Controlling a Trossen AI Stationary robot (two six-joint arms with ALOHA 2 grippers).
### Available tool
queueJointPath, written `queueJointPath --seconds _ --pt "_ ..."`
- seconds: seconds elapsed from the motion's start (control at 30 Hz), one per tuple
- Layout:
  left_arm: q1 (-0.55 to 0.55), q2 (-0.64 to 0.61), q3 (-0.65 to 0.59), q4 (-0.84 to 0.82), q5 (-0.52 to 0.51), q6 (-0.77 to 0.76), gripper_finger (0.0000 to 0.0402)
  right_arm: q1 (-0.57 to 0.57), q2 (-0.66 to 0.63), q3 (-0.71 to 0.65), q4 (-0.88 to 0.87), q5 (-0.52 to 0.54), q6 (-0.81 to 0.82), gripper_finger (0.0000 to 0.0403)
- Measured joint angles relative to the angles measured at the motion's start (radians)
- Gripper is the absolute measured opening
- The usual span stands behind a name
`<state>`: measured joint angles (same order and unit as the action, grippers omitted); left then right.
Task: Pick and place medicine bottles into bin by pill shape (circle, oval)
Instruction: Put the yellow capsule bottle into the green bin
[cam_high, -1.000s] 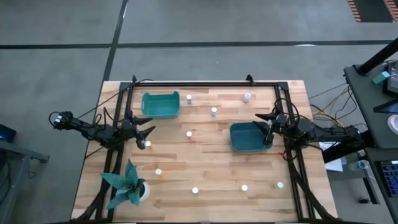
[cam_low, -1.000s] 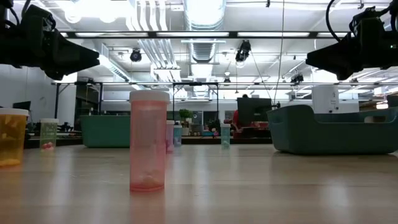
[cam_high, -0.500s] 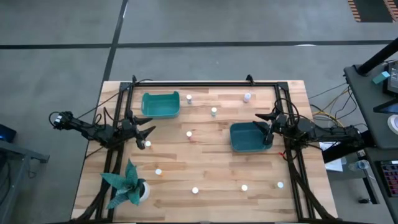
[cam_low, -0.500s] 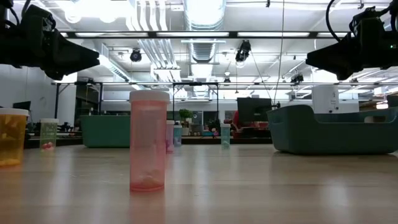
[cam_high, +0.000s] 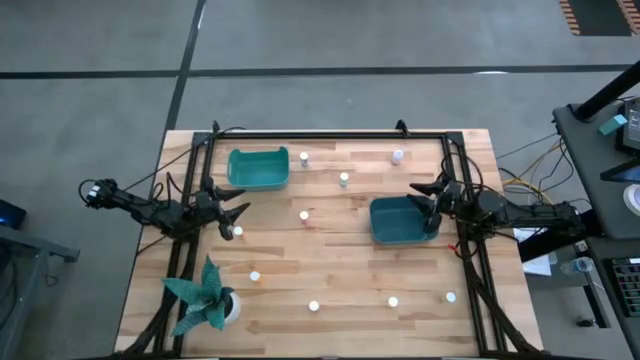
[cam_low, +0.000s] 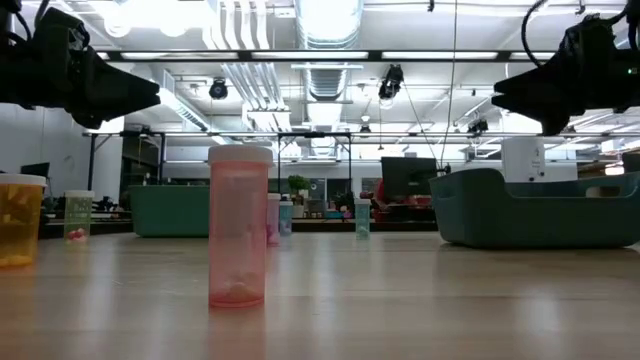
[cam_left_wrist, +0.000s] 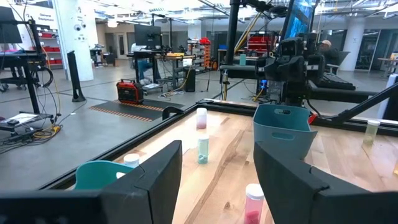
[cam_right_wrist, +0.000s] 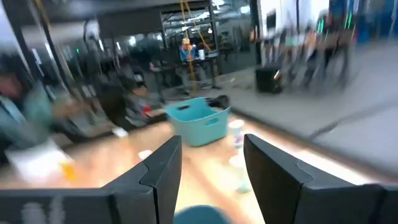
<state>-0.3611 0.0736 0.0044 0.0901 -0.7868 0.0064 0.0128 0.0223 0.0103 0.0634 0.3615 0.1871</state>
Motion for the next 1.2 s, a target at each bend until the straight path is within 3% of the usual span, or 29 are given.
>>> queueJointPath --seconds 0.03,0.1,0.17,0.23,0.53,0.8,1.03,1.2 --pt "0.000 0.000 0.000 0.011 0.001 -0.020 0.0184 0.000 0.000 0.000 0.000 -0.001 0.099 0.0164" --pt "0.001 0.002 0.000 0.067 0.029 -0.220 0.0184 0.000 0.000 0.000 0.002 0.007 0.247 0.0164" --pt "0.001 0.002 0.000 0.106 0.037 -0.398 0.0184 -0.002 0.000 0.000 0.007 0.040 0.291 0.0164" --pt "0.001 -0.002 0.000 0.146 0.037 -0.441 0.0184 -0.003 0.000 0.000 0.010 0.063 0.270 0.0164" --pt "0.001 -0.001 0.000 0.299 0.037 -0.429 0.0184 -0.003 0.000 0.000 0.013 0.061 0.247 0.0164" --pt "0.001 0.001 0.000 0.531 0.030 -0.260 0.0184 -0.003 0.000 0.000 0.020 0.059 0.249 0.0164" --pt "0.001 0.000 0.000 0.583 -0.227 -0.183 0.0184 -0.005 0.000 0.000 0.036 0.092 0.212 0.0164" --pt "0.001 0.017 0.000 0.583 -0.258 -0.184 0.0184 -0.005 0.000 0.000 0.163 0.110 0.120 0.0164"
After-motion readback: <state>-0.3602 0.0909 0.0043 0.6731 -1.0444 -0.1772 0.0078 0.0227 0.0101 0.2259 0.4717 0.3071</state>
